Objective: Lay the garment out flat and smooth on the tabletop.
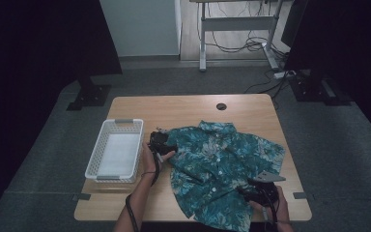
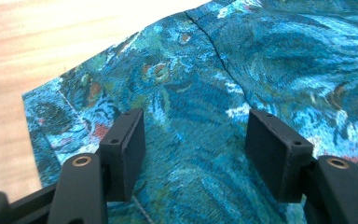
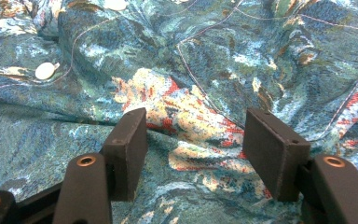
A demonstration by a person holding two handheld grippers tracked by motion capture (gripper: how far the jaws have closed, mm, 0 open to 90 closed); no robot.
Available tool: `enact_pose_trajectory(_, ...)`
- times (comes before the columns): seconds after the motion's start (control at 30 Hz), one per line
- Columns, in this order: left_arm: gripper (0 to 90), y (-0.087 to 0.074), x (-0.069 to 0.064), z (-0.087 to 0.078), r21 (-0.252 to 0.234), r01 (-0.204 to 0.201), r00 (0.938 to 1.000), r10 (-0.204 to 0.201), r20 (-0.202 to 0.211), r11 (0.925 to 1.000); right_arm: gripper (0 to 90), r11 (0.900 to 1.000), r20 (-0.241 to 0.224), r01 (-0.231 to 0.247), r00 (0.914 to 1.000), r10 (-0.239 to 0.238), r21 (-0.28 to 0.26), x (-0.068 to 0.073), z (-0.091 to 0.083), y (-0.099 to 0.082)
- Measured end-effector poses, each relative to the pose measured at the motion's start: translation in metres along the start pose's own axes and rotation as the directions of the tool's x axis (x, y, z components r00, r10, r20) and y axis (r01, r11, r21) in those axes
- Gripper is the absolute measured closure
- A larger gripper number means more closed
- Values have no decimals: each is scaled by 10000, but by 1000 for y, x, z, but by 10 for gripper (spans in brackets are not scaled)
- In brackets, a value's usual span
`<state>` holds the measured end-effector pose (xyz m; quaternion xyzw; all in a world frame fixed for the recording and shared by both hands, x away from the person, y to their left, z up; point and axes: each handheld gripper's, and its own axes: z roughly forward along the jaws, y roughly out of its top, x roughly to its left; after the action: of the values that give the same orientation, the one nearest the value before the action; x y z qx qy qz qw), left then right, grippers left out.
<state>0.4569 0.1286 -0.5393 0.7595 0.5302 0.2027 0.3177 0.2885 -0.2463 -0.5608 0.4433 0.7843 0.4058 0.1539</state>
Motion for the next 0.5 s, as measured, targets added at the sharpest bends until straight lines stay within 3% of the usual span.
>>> enact_pose_trajectory(0.17,372,-12,-9,-29,-527,-267,9988,288,394,9982,362,9999,53,111,9999,-111,61,2,1,0)
enact_pose_trajectory(0.37,371,-39,-24,-57,-641,-716,9925,774,942,9954,340,9992,180,325,9993,-329,215,9,0,1)
enact_pose_trajectory(0.5,370,-58,-32,-65,-529,-1081,9854,1140,1264,9927,339,9991,196,395,9990,-398,120,14,-2,2)
